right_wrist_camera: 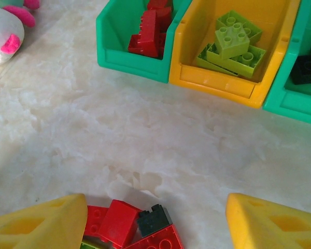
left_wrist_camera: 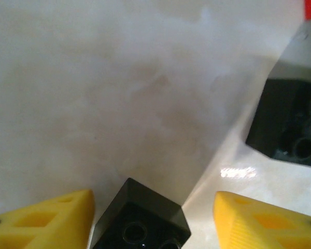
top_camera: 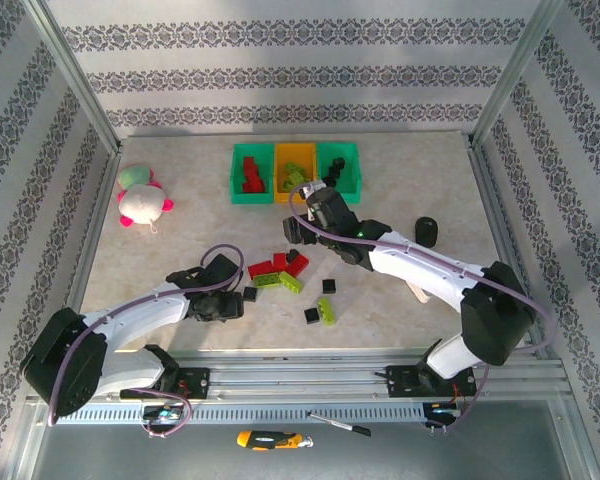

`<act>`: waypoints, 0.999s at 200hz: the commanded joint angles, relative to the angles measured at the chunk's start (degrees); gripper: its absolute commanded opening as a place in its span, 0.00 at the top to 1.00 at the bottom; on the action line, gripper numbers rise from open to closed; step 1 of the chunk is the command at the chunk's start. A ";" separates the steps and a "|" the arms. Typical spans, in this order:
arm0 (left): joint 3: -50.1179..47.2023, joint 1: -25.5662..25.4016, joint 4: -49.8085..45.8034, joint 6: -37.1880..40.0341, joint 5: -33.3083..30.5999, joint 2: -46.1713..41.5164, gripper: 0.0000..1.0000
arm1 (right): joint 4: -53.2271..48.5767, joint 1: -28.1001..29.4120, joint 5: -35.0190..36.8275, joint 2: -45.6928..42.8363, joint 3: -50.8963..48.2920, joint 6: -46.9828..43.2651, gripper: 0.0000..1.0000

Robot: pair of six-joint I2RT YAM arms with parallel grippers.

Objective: Sort the legos into containers by color
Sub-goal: Pick up the lego from the bottom-left of the table.

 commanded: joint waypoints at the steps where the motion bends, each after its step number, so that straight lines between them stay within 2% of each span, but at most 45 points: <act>1: -0.79 -1.40 -1.91 -0.34 2.14 -0.07 0.42 | 2.26 0.15 1.65 -1.92 -0.20 1.14 0.29; 21: -0.90 -1.88 -2.48 -0.08 1.90 -1.09 0.52 | 2.27 0.17 1.44 -1.71 0.27 1.16 0.29; 57: -1.32 -1.96 -2.86 -0.90 1.62 -2.15 0.64 | 2.68 0.25 1.15 -1.66 0.50 1.40 0.29; 92: 0.64 -1.95 -4.04 -0.47 1.22 -2.97 0.64 | 2.59 0.24 0.98 -2.73 -0.08 1.62 0.29; 122: 5.60 -1.95 -1.51 3.37 0.14 -3.30 0.63 | 2.53 0.32 2.33 -6.02 -2.25 1.67 0.29; 161: 16.95 -1.95 8.12 9.28 -0.94 6.35 0.63 | 1.89 -0.78 5.78 -13.29 -7.16 1.78 0.29; 200: 37.20 -1.98 10.92 15.99 1.04 23.34 0.63 | 0.15 -2.85 7.77 -22.21 -12.43 2.20 0.29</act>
